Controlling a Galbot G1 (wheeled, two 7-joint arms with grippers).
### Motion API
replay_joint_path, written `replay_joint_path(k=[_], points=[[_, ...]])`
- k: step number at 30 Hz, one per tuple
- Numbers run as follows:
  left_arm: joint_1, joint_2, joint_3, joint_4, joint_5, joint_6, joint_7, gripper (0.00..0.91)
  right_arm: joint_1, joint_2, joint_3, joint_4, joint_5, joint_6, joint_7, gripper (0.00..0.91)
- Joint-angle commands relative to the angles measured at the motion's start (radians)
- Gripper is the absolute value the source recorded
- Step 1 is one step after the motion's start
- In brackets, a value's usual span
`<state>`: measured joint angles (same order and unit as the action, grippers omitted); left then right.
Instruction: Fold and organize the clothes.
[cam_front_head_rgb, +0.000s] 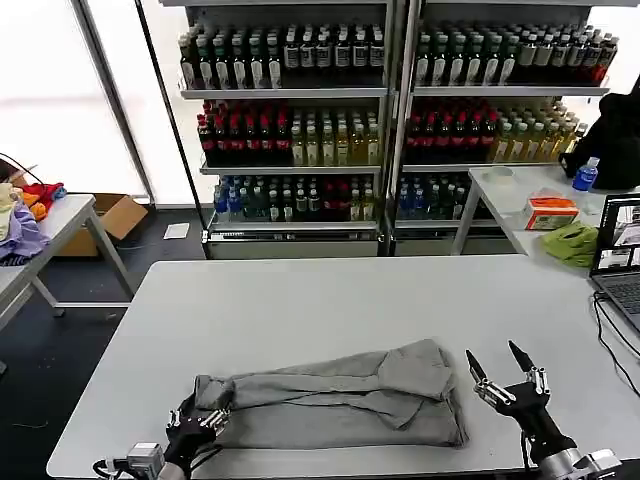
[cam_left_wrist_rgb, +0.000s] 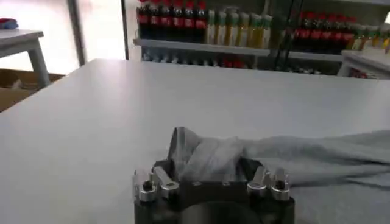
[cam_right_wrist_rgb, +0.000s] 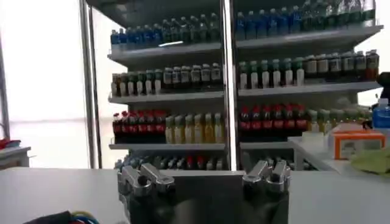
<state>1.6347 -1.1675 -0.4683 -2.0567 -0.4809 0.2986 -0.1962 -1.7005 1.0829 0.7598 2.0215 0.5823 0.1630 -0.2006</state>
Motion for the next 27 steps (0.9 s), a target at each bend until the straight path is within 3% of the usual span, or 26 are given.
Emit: replay_joint_path(k=[1,19,27], points=[[-0.004,-0.02,0.023,0.008,-0.005,-0.013,-0.014,0.02,-0.003,0.001,0.003,-0.001,0.011,0.019,-0.001,0.907],[0.005,-0.027,-0.037,-0.017,-0.001,-0.045,-0.045,0.02,0.023,-0.007,-0.008,0.011,0.043,-0.004,0.011,0.907],[-0.016,0.146,-0.326,0.068,-0.03,-0.044,0.073,0.03,0.038,-0.025,-0.004,0.013,0.066,-0.01,0.014,0.907]])
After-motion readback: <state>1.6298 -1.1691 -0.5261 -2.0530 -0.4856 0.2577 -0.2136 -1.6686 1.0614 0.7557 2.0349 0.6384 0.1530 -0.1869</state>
